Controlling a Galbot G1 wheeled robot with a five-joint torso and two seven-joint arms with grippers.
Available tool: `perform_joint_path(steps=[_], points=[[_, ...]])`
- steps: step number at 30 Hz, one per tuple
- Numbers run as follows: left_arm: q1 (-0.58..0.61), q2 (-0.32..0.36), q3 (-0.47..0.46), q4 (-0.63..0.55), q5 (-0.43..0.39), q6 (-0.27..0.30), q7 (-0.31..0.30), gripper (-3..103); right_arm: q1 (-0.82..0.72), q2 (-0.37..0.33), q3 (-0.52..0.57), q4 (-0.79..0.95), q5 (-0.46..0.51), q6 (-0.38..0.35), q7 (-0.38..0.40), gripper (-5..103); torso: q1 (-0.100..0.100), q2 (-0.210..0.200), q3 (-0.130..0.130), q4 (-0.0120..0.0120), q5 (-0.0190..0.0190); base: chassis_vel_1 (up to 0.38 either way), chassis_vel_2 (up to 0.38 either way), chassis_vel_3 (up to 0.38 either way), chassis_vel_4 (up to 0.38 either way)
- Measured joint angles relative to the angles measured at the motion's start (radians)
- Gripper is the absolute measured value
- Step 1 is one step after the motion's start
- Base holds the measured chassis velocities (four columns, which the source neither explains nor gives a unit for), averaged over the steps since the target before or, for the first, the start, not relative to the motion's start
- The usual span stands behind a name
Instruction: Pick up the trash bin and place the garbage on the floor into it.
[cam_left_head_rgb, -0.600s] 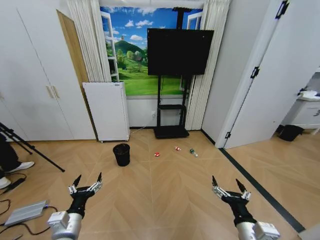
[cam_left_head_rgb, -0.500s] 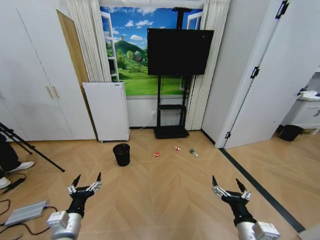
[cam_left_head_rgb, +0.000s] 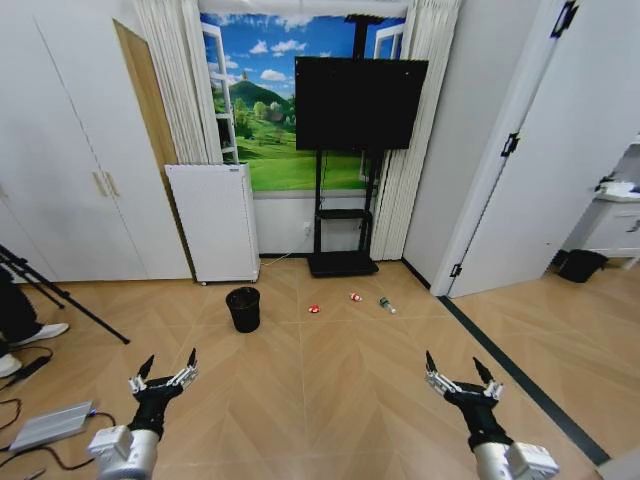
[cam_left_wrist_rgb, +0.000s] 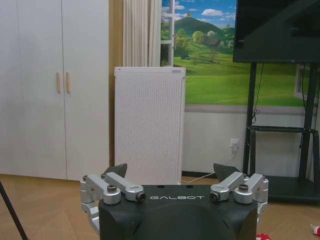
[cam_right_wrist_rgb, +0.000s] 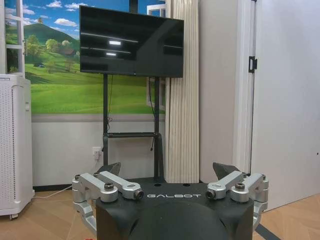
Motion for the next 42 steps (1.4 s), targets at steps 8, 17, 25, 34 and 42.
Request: perform_joint_path(steps=[8, 17, 25, 34, 42], points=[[0.039, -0.009, 0.002, -0.035, 0.004, 0.003, -0.002, 94, 0.009, 0.002, 0.011, 0.003, 0.003, -0.017, -0.032, 100, 0.0, 0.0, 0.0, 0.0, 0.0, 0.0, 0.0, 0.0, 0.0], [0.06, -0.03, 0.007, -0.054, 0.018, 0.002, -0.002, 94, 0.015, -0.008, 0.007, -0.006, 0.006, -0.019, -0.069, 100, 0.0, 0.0, 0.0, 0.0, 0.0, -0.019, 0.015, 0.017, -0.021], [0.064, -0.027, 0.001, -0.06, 0.015, 0.001, -0.002, 94, 0.015, -0.003, 0.005, -0.009, 0.006, -0.016, -0.066, 100, 0.0, 0.0, 0.0, 0.0001, 0.0002, -0.159, 0.174, 0.166, -0.168], [0.07, -0.027, 0.003, -0.064, 0.015, 0.0, -0.002, 94, 0.008, -0.003, 0.006, -0.005, 0.004, -0.011, -0.059, 100, 0.0, 0.0, 0.0, 0.0003, -0.0001, -0.26, 0.244, 0.252, -0.269], [0.078, -0.026, 0.004, -0.069, 0.014, 0.0, -0.002, 94, 0.008, -0.004, 0.002, -0.004, 0.008, -0.009, -0.053, 100, 0.0, 0.0, 0.0, 0.0, -0.0001, -0.35, 0.352, 0.347, -0.344]])
